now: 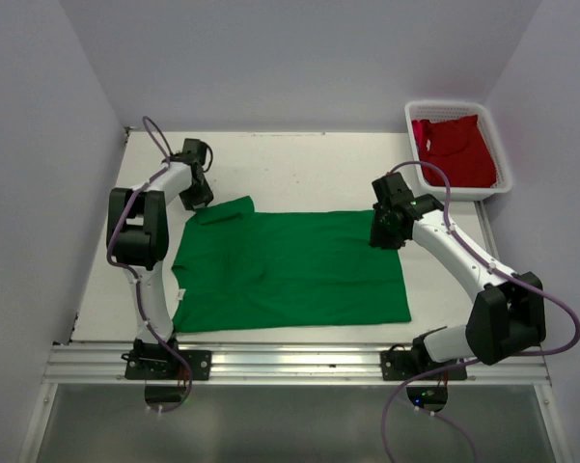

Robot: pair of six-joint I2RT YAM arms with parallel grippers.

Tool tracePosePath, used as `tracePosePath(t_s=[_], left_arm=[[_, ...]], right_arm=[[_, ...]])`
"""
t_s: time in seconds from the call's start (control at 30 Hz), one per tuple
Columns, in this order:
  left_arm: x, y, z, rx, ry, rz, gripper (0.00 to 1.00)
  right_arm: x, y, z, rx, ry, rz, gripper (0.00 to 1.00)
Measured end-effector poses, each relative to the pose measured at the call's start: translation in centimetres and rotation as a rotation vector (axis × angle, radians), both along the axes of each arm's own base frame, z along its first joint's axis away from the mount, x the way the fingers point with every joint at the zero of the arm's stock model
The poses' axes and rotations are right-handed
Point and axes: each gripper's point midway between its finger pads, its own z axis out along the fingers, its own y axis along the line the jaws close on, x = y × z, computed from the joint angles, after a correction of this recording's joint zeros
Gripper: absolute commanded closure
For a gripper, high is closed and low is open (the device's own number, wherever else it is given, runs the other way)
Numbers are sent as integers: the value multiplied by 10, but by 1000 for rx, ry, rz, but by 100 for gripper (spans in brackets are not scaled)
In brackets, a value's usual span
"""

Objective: Fold and stack the t-shirts
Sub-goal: Grap the side of the flattened tshirt furthest away from the robot with both arms

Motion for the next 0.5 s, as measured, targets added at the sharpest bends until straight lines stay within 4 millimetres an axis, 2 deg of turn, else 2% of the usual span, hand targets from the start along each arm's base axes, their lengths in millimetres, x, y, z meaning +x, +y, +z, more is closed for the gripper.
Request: tracePosePath(t_s=[0.33, 0.4, 0.43, 0.5], left_arm=[[-9, -15, 0, -82, -6, -32, 61], [-9, -16, 0, -88, -5, -34, 68], [-9, -16, 0, -90, -5, -34, 77], [-9, -17, 0, -94, -4, -35, 86]], right_arm=[[-2, -2, -3, -8, 8, -2, 71], [-2, -2, -3, -8, 7, -3, 71], [-2, -2, -3, -8, 7, -2, 71], [-2, -2, -3, -9, 7, -3, 71]])
